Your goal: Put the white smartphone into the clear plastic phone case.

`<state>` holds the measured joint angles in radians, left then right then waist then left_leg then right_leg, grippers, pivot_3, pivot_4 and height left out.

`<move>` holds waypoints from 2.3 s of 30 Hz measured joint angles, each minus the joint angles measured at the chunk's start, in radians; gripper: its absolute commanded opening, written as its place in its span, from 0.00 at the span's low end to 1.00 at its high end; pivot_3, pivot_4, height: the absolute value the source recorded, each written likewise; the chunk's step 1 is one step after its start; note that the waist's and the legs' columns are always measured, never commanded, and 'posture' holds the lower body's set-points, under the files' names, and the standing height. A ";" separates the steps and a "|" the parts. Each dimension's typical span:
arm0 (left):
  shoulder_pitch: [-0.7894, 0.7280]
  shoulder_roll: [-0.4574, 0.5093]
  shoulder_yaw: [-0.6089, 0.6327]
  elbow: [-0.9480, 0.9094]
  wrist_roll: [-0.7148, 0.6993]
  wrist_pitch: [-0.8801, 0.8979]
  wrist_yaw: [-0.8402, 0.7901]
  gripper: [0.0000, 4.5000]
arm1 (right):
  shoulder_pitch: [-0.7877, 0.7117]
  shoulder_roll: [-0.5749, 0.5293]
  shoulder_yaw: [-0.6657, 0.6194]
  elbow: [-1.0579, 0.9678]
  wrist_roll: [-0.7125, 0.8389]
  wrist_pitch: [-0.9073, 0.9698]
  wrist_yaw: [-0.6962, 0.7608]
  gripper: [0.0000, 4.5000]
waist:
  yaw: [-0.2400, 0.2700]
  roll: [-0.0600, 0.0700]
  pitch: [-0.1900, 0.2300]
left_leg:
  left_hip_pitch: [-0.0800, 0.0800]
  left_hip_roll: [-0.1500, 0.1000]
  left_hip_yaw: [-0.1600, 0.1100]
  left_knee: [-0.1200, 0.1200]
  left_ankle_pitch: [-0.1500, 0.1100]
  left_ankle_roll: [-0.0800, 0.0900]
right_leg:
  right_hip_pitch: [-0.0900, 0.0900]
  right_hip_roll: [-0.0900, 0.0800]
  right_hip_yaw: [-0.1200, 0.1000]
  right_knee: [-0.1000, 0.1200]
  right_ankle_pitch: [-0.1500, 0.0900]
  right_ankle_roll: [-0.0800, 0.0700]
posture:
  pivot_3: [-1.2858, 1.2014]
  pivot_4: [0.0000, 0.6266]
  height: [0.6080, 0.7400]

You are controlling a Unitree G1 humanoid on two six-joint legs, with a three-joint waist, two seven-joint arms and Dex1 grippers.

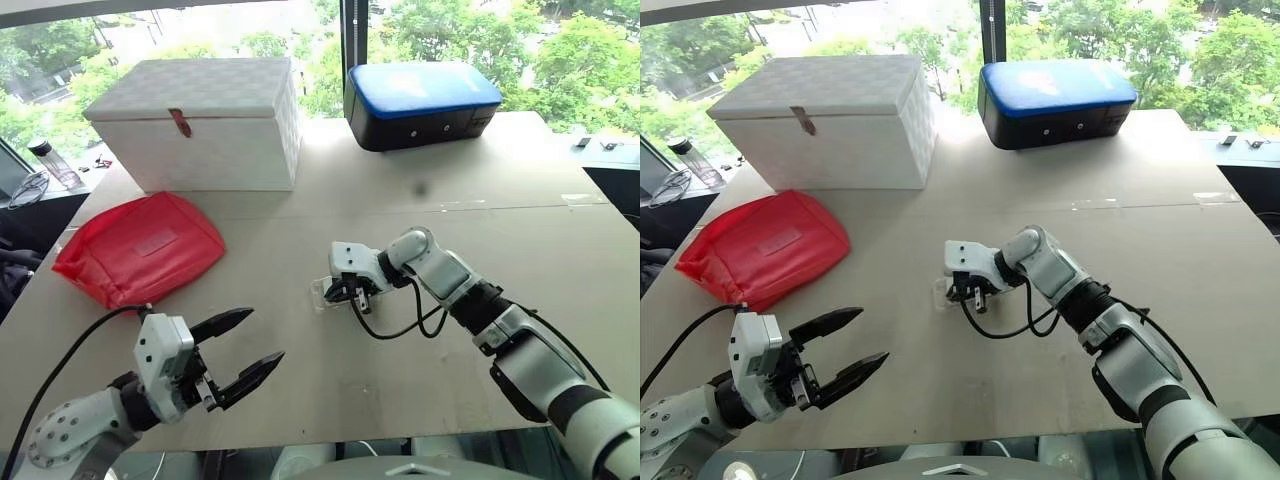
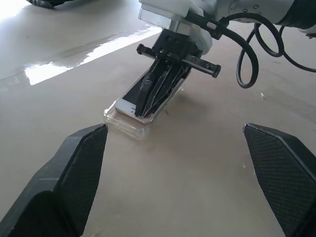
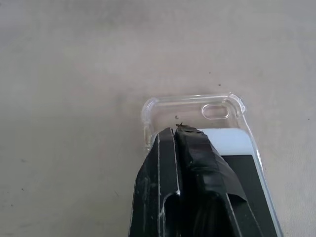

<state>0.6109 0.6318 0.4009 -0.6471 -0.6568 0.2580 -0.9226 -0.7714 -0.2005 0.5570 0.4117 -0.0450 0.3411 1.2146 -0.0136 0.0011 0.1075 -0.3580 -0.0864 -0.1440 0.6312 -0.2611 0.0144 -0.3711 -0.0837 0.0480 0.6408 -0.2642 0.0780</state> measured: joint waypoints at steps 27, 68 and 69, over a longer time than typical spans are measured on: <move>-0.034 0.007 -0.017 0.031 0.008 -0.004 -0.023 1.00 | 0.141 -0.314 0.041 -0.524 0.163 0.299 0.077 0.01 | 0.000 -0.013 0.032 | -0.037 0.001 -0.002 0.002 0.003 -0.003 | -0.035 -0.004 -0.005 -0.002 0.005 -0.003 | 0.52 0.24 1.00; 0.045 -0.049 0.005 0.055 0.035 -0.098 -0.064 1.00 | 0.096 -0.165 -0.003 -0.383 0.138 0.155 -0.086 0.01 | -0.002 -0.015 0.031 | -0.037 0.001 -0.002 0.003 0.004 -0.003 | -0.035 -0.001 -0.005 0.001 0.005 -0.004 | 0.52 0.24 1.00; 0.045 -0.049 0.005 0.055 0.035 -0.098 -0.064 1.00 | 0.096 -0.165 -0.002 -0.379 0.128 0.142 -0.088 0.01 | -0.002 -0.015 0.031 | -0.037 0.001 -0.002 0.003 0.004 -0.003 | -0.035 -0.001 -0.005 0.001 0.005 -0.004 | 0.52 0.24 1.00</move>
<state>0.6556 0.5827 0.4055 -0.5925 -0.6214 0.1598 -0.9863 -0.6754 -0.3652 0.5555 0.0328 0.0831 0.4833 1.1270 -0.0158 -0.0140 0.1385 -0.3948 -0.0857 -0.1458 0.6346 -0.2573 0.0112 -0.4061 -0.0849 0.0433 0.6416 -0.2591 0.0745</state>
